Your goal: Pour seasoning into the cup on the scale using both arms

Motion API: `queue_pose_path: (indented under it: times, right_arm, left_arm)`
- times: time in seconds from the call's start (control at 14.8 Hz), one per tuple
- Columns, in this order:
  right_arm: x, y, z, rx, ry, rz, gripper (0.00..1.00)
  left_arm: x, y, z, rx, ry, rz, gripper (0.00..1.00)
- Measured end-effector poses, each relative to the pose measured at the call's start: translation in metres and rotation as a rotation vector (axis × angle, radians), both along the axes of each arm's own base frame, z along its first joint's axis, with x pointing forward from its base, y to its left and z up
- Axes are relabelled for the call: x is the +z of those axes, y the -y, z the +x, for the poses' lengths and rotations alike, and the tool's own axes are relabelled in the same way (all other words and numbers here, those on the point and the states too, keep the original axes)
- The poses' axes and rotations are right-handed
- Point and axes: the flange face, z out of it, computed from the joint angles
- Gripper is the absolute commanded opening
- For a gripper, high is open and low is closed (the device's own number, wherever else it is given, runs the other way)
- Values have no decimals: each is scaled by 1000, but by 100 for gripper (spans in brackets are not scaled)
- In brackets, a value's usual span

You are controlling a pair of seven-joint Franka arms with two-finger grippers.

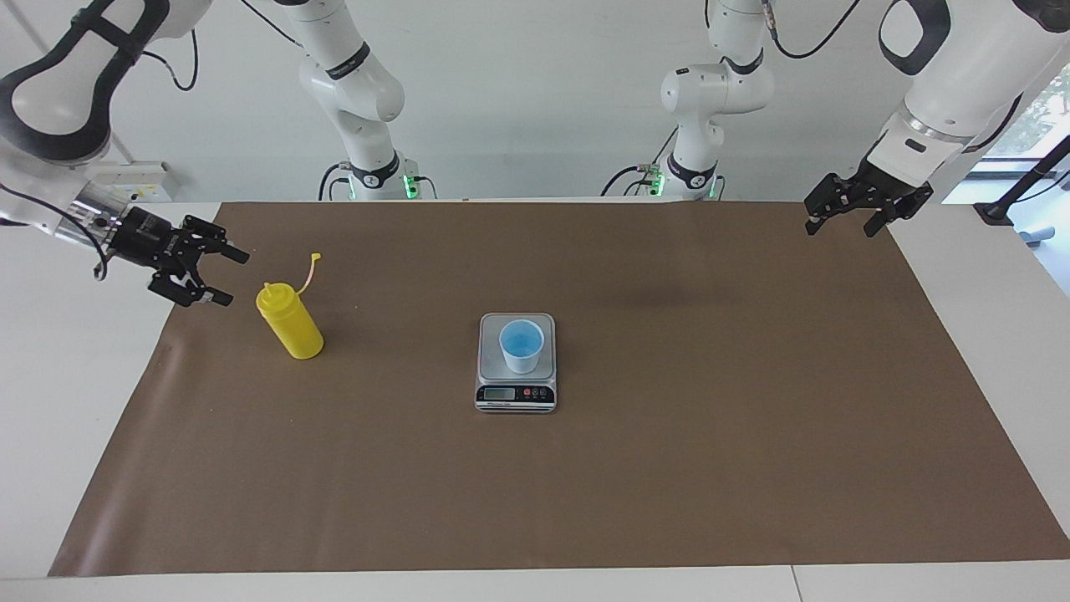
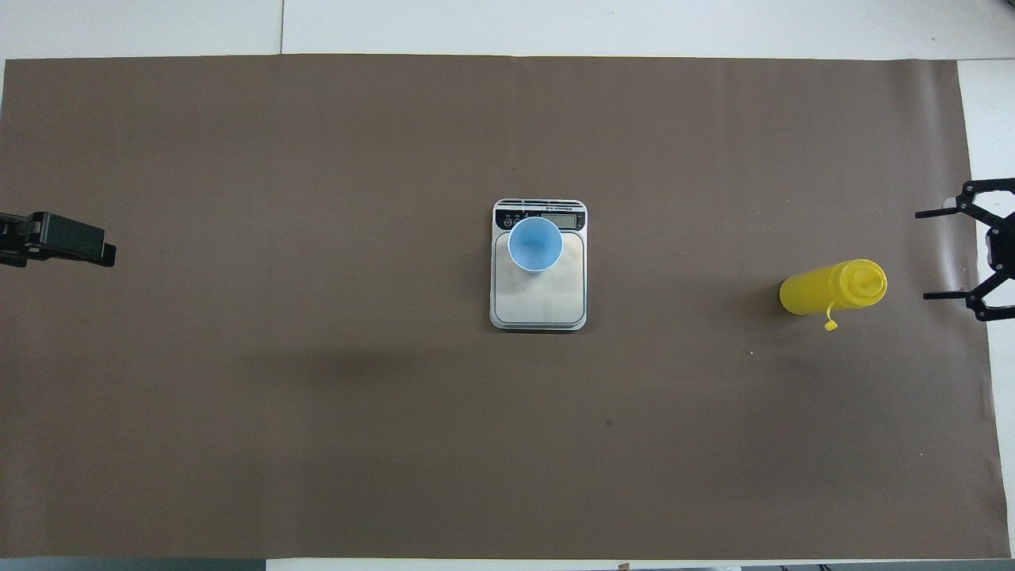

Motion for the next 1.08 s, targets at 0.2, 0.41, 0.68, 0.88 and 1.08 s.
queue_pose_path:
  times: [0.2,0.41,0.68,0.88,1.08]
  right_arm:
    - [27,-16,2,31,39,-39,100]
    - [49,-31,-1,57,70,-58,100]
    - [79,-73,3,151,152,-137,100]
    - [95,-105,4,365,237,-272,100]
    - [109,-119,3,589,280,-382,100]
  left_arm:
    - [0,0,0,0,0,0,100]
    - [0,0,0,0,0,0,100]
    - [0,0,0,0,0,0,100]
    - [0,0,0,0,0,0,100]
    - [0,0,0,0,0,0,100]
